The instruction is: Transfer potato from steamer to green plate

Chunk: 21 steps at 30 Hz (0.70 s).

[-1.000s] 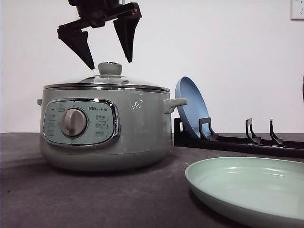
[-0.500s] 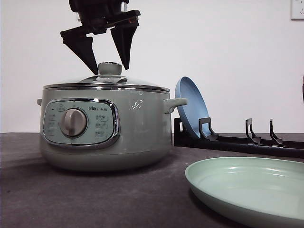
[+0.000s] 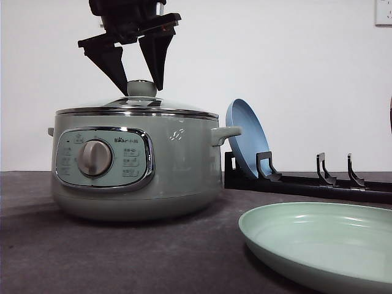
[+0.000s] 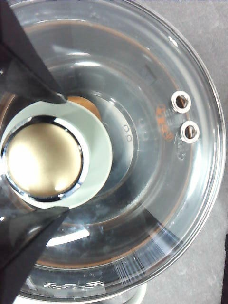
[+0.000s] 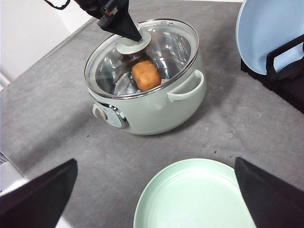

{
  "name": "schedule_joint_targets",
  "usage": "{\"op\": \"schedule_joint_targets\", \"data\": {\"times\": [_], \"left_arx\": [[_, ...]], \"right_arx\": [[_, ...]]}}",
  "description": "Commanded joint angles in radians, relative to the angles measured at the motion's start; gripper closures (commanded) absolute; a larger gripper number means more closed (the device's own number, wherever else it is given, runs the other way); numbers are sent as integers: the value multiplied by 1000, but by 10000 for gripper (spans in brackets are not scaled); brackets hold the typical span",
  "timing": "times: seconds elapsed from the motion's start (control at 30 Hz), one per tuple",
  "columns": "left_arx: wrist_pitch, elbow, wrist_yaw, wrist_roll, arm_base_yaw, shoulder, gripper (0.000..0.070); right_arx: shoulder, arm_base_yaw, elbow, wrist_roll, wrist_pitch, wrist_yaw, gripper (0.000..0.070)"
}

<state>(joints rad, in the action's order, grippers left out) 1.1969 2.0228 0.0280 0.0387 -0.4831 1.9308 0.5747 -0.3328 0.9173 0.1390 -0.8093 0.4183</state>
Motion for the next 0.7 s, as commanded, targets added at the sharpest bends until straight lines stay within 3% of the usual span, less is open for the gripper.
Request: {"op": "schedule_joint_targets", "data": {"times": [0.0,0.13,0.33,0.4,0.53,0.63,0.67], "left_arx": [[-4,31,-3,-12,-8,26,284],[1,31,-3,-12,-8,26,353],[20,31,-3,-11,-8,32,364],[19,31,-3,-12,-8,36,435],[15,31,-3,-13,-8,41,499],[14,31,-3,-27,-8,41,688],[15,31,-4,-30,-8,41,697]], "right_arx": [[5,-3,8,10,9,0,28],[5,-3,8,10,8,0,28],[5,-3,8,10,8,0,28],[5,-3,8,10,8,0,28],[5,-3,8,10,7,0,28],[5,-3,8,10,5,0,28],[5,-3,8,10,5,0,28]]}}
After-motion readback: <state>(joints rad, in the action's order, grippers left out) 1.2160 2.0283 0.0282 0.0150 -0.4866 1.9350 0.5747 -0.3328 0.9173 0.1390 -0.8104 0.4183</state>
